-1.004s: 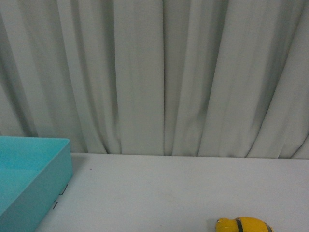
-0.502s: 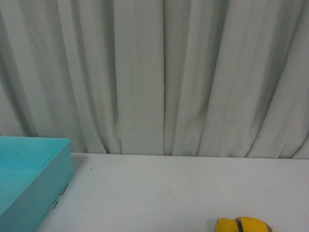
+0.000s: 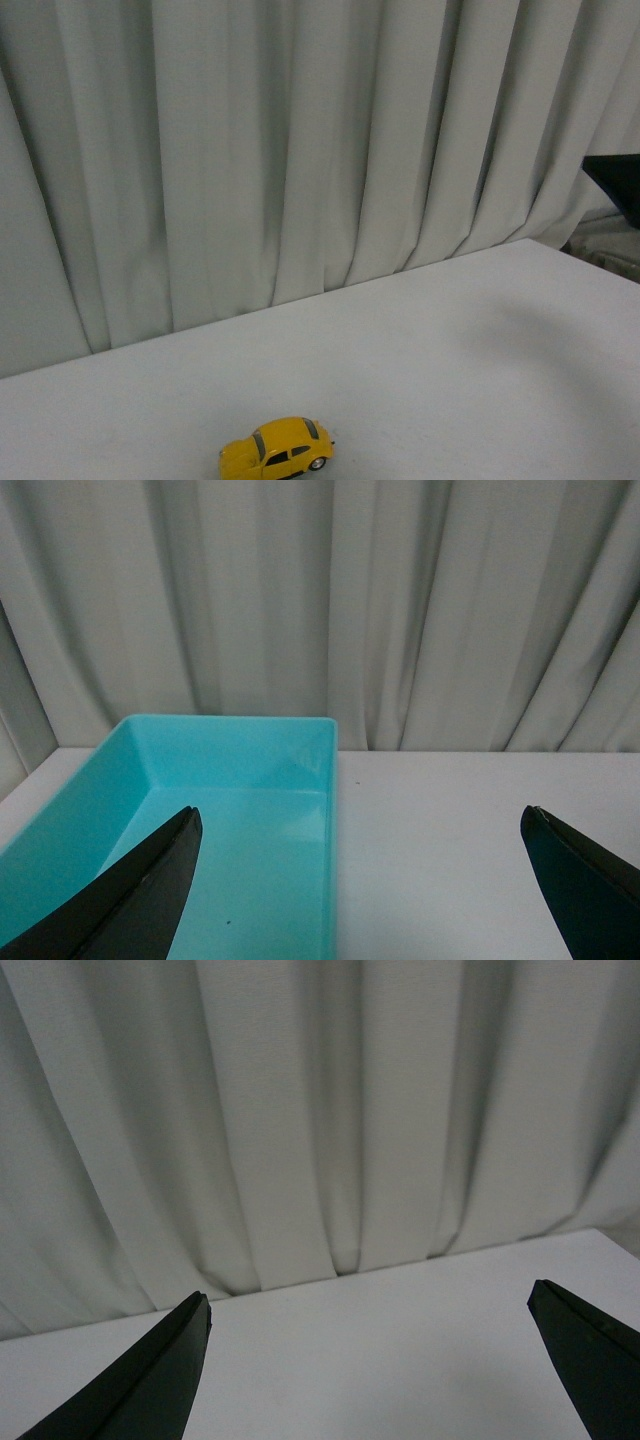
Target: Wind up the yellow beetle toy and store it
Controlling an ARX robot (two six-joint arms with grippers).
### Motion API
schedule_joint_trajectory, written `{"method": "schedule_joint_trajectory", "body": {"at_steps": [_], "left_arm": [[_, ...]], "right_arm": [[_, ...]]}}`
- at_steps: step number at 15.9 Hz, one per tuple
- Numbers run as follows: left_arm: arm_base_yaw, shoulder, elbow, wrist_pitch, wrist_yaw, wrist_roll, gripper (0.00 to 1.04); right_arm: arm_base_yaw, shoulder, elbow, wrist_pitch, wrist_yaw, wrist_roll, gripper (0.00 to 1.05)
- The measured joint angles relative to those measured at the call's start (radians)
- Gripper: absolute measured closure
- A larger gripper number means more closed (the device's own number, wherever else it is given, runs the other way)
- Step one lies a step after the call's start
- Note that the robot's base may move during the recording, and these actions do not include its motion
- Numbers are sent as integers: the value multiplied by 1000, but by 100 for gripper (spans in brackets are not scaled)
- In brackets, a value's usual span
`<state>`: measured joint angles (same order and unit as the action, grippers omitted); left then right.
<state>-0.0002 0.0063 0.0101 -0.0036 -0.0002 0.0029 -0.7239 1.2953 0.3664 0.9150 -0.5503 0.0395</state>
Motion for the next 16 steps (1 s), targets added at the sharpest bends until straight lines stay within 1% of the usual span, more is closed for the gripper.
{"method": "schedule_joint_trajectory", "body": {"at_steps": [1,3,5,8,9,10,11,13,15,16], "left_arm": [[0,0,0,1,0,0,7],[0,0,0,0,0,0,7],[0,0,0,0,0,0,7],[0,0,0,0,0,0,7],[0,0,0,0,0,0,7],[0,0,0,0,0,0,7],[0,0,0,0,-1,0,7],[0,0,0,0,0,0,7],[0,0,0,0,0,0,7],[0,0,0,0,0,0,7]], "right_arm": [[58,164,111,22,-16,-21,7],[185,381,310,-42,-72,-68,7],[304,521,512,-167,-164,-138,7],[462,634,763,-473,-351,-369,7],[501,642,828,-615,-425,-457,7],[524,649,886,-755,-476,-564,7],[543,667,953,-929,-504,-685,7],[589,772,1081,-1451,-494,-1134,7],[629,843,1127,-1773,-445,-1457,7],[642,849,1127,-1819,-428,-1558,7]]}}
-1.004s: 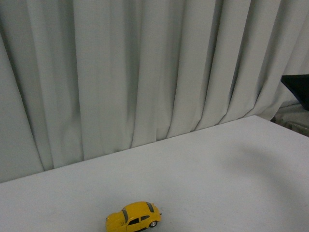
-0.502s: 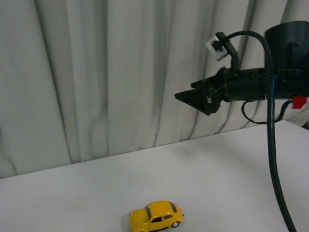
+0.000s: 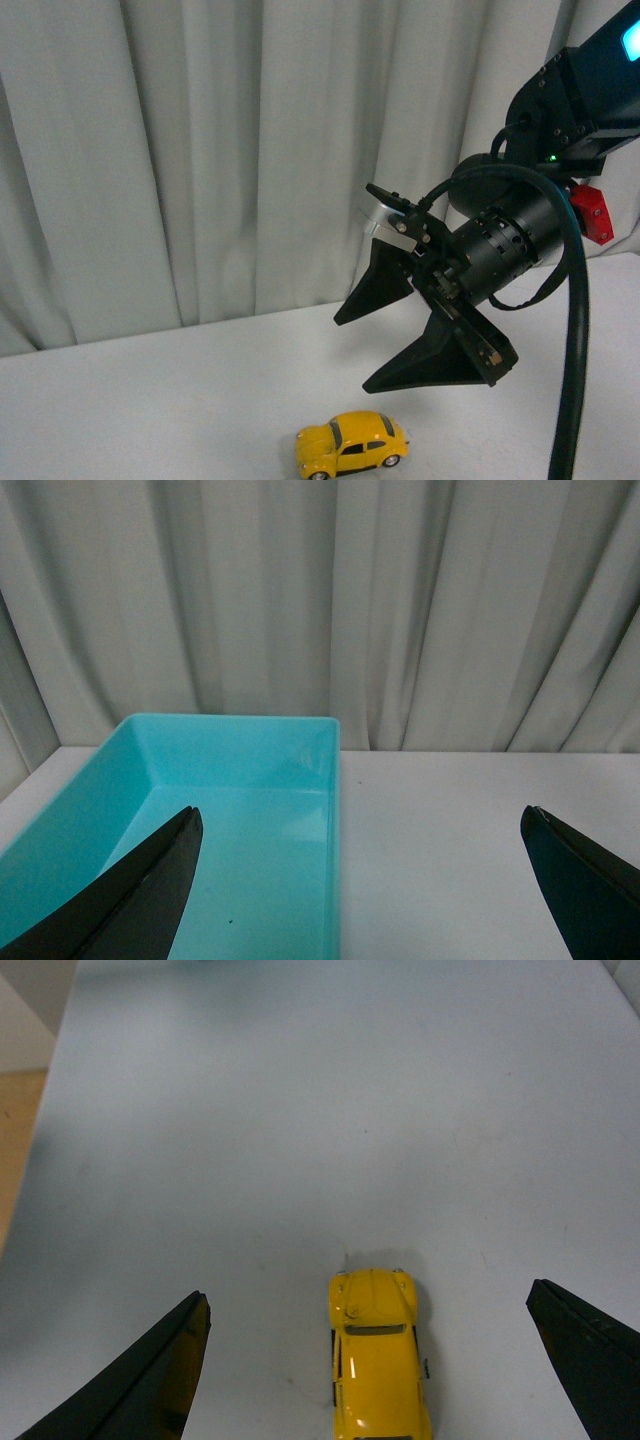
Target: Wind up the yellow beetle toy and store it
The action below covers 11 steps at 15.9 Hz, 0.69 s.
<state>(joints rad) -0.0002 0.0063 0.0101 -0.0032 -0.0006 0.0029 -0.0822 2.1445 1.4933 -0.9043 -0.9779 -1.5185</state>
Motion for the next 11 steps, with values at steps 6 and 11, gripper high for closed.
{"method": "schedule_joint_trajectory", "body": {"at_steps": [6,11], "left_arm": [[0,0,0,0,0,0,7],[0,0,0,0,0,0,7]], "right_arm": [[47,43,-66,191,117,-23,7],[63,62,-133,277,151,82,7]]}}
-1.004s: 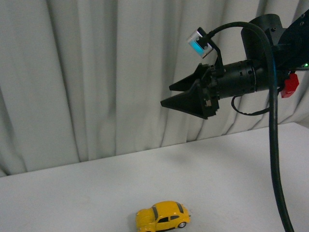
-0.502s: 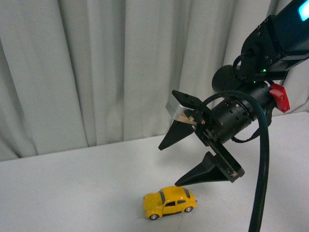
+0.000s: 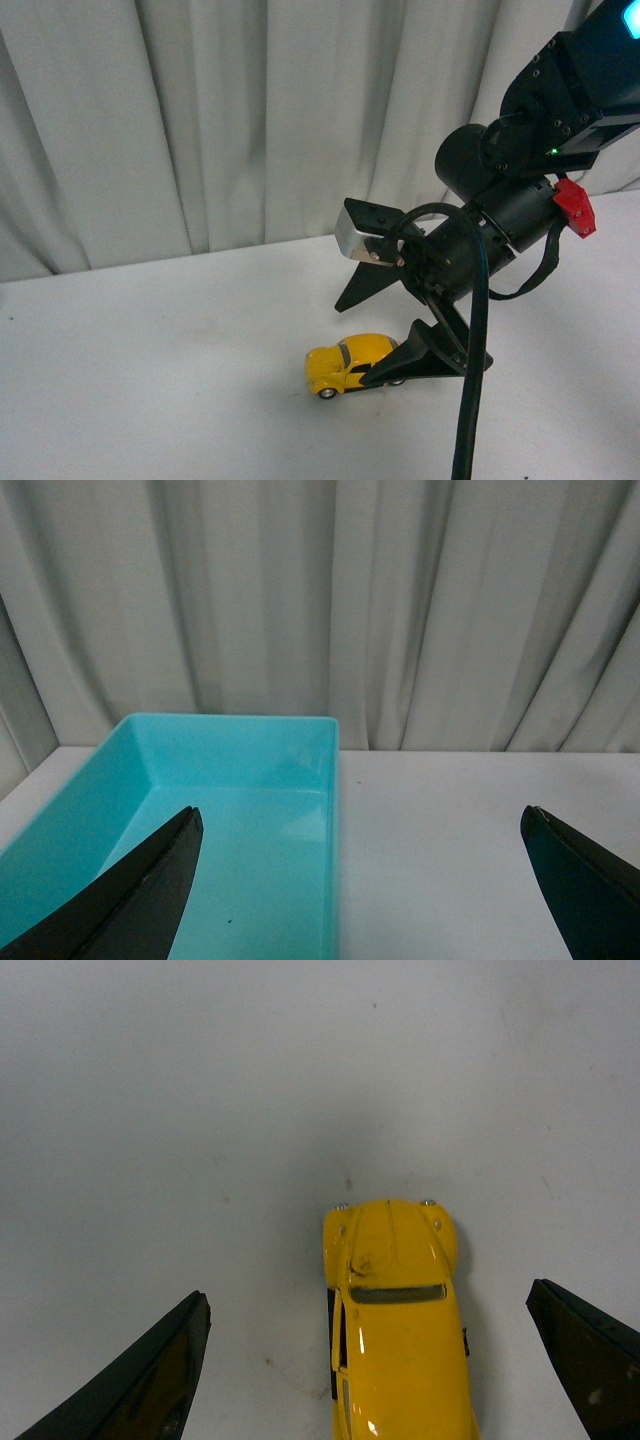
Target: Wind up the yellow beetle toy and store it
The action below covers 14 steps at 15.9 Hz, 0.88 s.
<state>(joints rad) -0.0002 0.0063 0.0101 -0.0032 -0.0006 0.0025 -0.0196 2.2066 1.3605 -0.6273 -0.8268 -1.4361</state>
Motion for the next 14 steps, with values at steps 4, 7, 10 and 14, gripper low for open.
{"method": "schedule_joint_trajectory", "body": {"at_steps": [4,7,10,14], "left_arm": [[0,0,0,0,0,0,7],[0,0,0,0,0,0,7],[0,0,0,0,0,0,7],[0,0,0,0,0,0,7]], "right_arm": [[-3,63,11,11,45,5,7],[-8,85,20,30,70,3,7],[-8,124,32,43,95,-2,7],[-5,131,71,35,105,-6,18]]}}
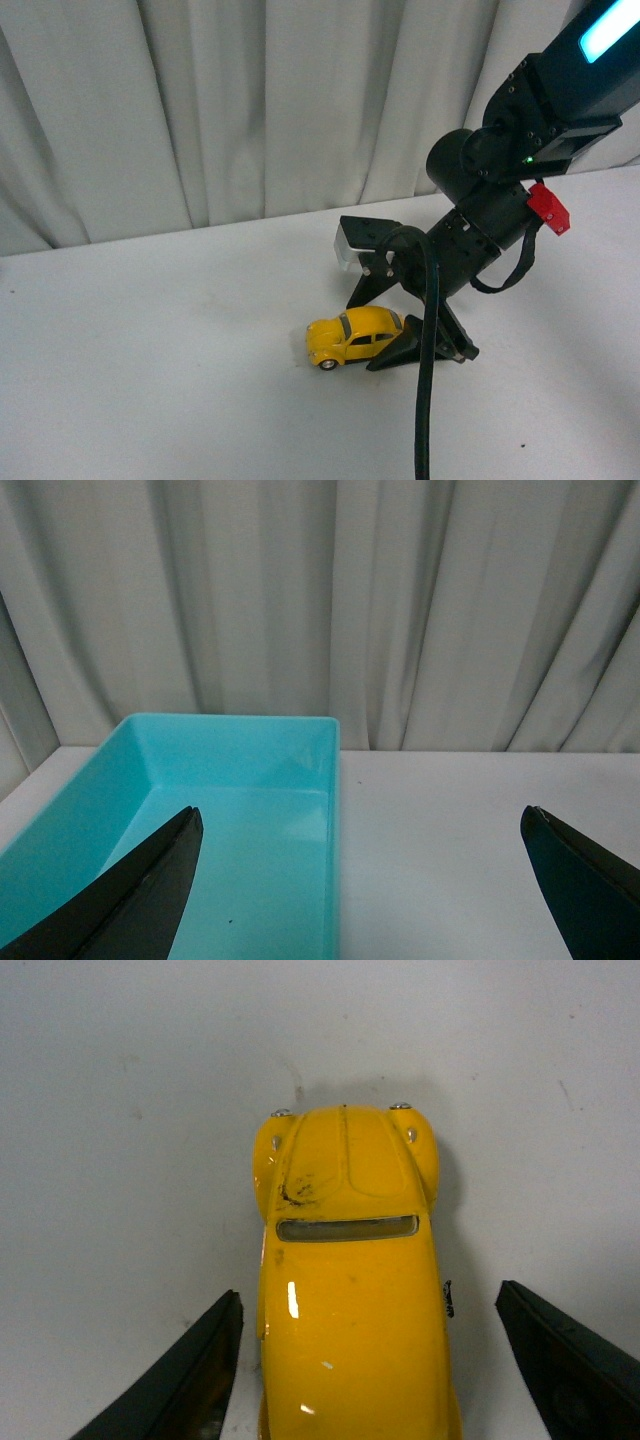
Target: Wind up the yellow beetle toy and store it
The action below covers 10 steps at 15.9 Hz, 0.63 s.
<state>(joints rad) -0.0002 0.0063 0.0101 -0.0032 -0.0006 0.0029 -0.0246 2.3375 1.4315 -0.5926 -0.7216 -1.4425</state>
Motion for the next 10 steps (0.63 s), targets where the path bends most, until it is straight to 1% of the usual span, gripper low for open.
{"method": "schedule_joint_trajectory", "body": {"at_steps": [3,4,5,10], "left_arm": [[0,0,0,0,0,0,7],[0,0,0,0,0,0,7],[0,0,0,0,0,0,7],[0,0,0,0,0,0,7]], "right_arm": [[5,0,11,-12,11,-22,49],[6,0,11,-10,10,-24,58],[12,0,11,-6,10,-25,62],[65,-15,-19,39,-27,-21,62]]}}
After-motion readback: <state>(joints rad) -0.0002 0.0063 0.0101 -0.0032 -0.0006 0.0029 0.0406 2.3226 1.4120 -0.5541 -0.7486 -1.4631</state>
